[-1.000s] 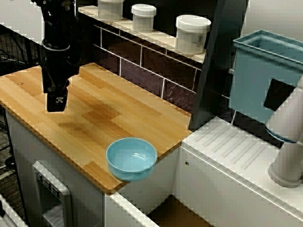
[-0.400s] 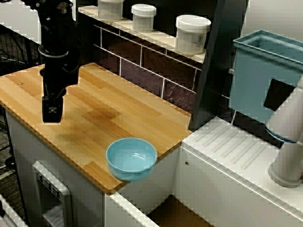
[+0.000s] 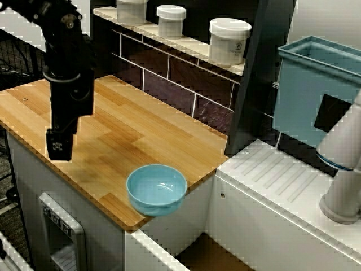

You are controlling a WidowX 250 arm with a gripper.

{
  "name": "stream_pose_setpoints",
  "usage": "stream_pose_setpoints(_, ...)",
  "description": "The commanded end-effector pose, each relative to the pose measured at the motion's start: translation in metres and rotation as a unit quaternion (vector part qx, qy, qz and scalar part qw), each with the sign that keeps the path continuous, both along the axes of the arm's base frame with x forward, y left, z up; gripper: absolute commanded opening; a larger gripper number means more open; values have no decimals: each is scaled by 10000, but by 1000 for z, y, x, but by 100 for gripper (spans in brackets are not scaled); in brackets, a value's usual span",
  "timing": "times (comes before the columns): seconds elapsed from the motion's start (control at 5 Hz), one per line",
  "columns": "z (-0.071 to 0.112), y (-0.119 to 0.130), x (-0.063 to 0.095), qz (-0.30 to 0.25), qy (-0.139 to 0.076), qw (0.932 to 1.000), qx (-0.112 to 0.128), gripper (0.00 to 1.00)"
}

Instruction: Push into sink

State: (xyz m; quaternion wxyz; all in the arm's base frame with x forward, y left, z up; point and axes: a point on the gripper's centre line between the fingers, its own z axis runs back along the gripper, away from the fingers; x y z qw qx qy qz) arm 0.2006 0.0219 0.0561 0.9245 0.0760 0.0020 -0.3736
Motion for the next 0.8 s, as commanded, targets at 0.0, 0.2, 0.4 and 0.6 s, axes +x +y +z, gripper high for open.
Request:
stream_pose_setpoints(0.0, -9, -30, 1, -463, -134, 9988, 98, 100)
stream_pose_setpoints(0.2, -11, -43, 3, -536, -54, 9985, 38, 100)
stream_pose_setpoints(0.4, -12, -56, 2, -472, -150, 9988, 14, 100)
stream_pose_setpoints(0.6, -15, -61, 6, -385, -118, 9992, 9, 100)
